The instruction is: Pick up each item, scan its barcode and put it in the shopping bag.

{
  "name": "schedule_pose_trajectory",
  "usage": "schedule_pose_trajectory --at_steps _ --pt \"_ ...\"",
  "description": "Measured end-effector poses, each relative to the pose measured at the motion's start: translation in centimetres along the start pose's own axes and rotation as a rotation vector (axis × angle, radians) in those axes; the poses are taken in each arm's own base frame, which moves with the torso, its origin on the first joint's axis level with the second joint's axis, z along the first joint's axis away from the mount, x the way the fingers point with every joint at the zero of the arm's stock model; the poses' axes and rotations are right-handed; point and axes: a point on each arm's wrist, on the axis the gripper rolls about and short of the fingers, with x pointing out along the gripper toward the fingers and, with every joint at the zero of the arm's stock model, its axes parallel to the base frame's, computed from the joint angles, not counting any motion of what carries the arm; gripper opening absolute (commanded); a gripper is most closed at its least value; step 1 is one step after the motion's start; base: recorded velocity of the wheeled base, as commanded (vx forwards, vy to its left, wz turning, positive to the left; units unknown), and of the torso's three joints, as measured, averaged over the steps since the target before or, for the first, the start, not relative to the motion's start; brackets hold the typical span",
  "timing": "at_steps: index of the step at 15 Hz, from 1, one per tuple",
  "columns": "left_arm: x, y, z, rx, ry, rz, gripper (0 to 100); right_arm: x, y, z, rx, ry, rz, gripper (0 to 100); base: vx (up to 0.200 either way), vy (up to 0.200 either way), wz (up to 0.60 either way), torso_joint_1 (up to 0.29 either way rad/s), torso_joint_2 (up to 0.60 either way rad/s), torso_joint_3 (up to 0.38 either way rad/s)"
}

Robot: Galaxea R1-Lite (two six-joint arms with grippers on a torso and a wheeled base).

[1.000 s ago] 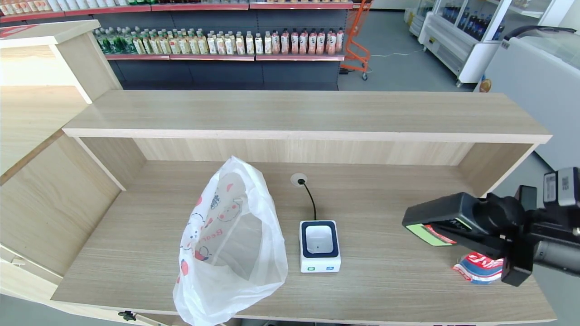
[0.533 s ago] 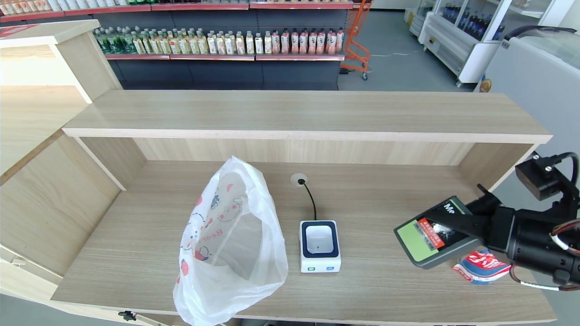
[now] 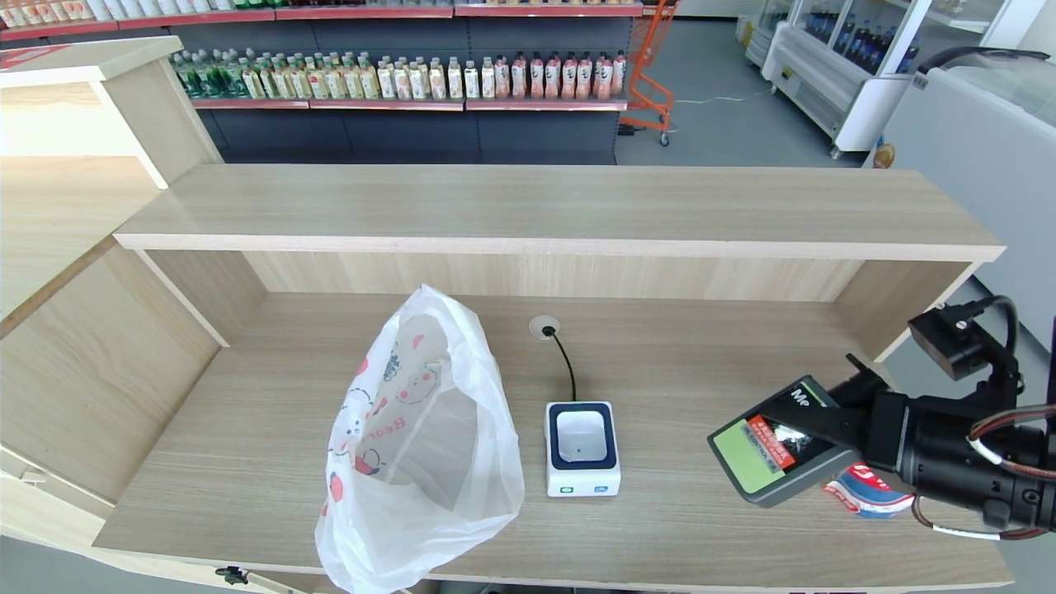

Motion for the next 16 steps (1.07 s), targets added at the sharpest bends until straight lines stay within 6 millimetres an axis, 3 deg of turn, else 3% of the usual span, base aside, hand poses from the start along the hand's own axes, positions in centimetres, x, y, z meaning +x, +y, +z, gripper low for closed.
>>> schedule_pose_trajectory --at_steps 4,11,16 --pt "0.0 0.0 0.0 -0.001 0.000 0.000 100 0.0 0.0 0.0 0.002 0.000 -0.002 0 0.000 0.200 0.00 -0.001 0.00 0.002" --pt "0.0 0.0 0.0 -0.001 0.000 0.001 100 0.9 -0.6 0.5 -0.007 0.002 -0.029 0 0.000 0.000 0.00 0.000 0.00 0.000" --pt "0.0 0.0 0.0 0.000 0.000 0.000 100 3.8 -2.5 0.9 -0.156 0.066 -0.084 0 0.000 0.000 0.00 0.000 0.00 0.000"
